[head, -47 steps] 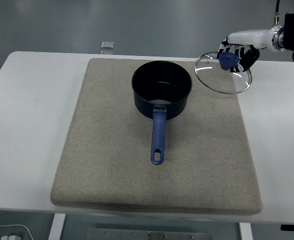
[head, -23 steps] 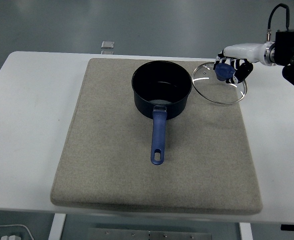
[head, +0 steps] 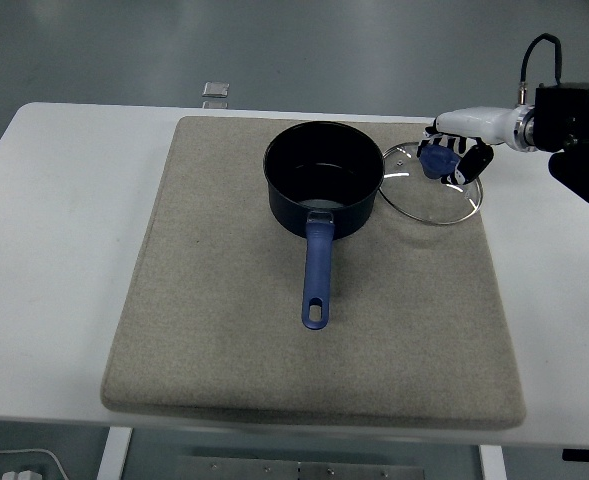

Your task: Lift the pot lid and place it to the right of the pot.

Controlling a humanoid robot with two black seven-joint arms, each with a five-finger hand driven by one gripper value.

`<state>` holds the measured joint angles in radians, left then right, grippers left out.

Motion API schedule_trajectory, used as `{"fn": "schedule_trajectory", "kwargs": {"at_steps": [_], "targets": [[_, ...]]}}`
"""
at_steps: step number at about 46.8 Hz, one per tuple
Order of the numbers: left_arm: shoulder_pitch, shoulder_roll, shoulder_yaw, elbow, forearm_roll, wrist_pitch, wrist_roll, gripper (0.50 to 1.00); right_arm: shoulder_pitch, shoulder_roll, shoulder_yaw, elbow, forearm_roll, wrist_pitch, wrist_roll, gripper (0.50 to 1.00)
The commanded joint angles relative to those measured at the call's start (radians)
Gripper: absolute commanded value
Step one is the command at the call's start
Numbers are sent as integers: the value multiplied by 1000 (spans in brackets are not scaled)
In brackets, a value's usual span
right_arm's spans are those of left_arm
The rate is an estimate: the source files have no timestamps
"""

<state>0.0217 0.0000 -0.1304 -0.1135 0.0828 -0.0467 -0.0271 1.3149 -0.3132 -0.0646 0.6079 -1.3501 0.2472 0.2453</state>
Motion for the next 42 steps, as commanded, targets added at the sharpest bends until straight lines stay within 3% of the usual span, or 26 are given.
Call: {"fn": "schedule_trajectory", "kwargs": {"at_steps": [1, 7, 19, 31, 42], "targets": [[1, 0, 0, 0, 0, 1, 0, 1000, 0, 2, 3, 1, 0, 1, 2, 792], [1, 0, 0, 0, 0, 1, -1, 1000, 0, 2, 5, 0, 0, 1, 6, 848], [1, 0, 0, 0, 0, 1, 0, 1000, 10, -7, 29, 1, 37, 9, 16, 858], [1, 0, 0, 0, 0, 1, 1, 1000, 12, -14, 94, 3, 265, 24, 12, 866], [0, 0, 0, 0, 0, 1, -1, 1000, 6, -4, 181, 1, 593, 92, 12, 876]]}}
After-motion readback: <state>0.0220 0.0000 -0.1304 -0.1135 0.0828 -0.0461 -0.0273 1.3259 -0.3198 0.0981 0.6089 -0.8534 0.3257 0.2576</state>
